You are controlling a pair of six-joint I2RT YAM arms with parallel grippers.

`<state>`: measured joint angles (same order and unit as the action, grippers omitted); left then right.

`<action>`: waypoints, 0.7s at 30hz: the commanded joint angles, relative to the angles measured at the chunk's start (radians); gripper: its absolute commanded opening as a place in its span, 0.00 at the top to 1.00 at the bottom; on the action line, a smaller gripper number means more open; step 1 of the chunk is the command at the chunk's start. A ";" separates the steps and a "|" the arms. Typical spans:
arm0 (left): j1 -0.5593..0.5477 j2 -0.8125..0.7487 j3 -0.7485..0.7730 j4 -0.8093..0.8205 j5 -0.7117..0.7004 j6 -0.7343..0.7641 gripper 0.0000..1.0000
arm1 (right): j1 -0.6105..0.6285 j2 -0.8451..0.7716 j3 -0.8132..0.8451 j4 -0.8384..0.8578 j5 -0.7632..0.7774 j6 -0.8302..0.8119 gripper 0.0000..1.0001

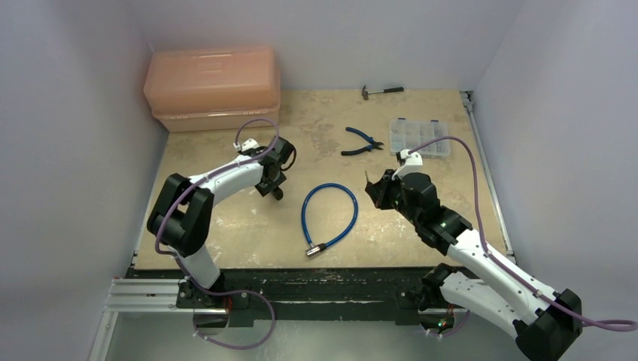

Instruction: Unlock with the key

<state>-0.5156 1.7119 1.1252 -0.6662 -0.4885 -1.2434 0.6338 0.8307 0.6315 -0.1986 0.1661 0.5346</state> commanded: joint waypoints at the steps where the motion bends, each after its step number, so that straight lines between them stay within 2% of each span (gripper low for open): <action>1: 0.006 -0.045 -0.015 0.096 0.015 0.041 0.50 | -0.001 -0.008 -0.003 0.027 0.016 0.005 1.00; 6: 0.007 -0.058 -0.011 0.130 0.029 0.142 0.36 | -0.001 -0.015 -0.003 0.022 0.018 0.005 1.00; 12: 0.006 -0.129 0.016 0.172 0.030 0.368 0.33 | 0.000 -0.022 0.001 0.014 0.018 0.005 1.00; 16: 0.006 -0.157 0.088 0.212 0.053 0.655 0.33 | -0.001 -0.024 0.000 0.018 0.016 0.005 1.00; 19: 0.002 -0.132 0.118 0.240 0.096 0.948 0.38 | -0.001 -0.024 0.002 0.028 0.008 0.005 1.00; 21: -0.006 -0.134 0.100 0.268 0.180 1.145 0.39 | 0.000 -0.023 0.003 0.032 0.000 0.004 1.00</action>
<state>-0.5156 1.5959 1.2026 -0.4808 -0.4206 -0.5598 0.6338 0.8280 0.6315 -0.2020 0.1658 0.5346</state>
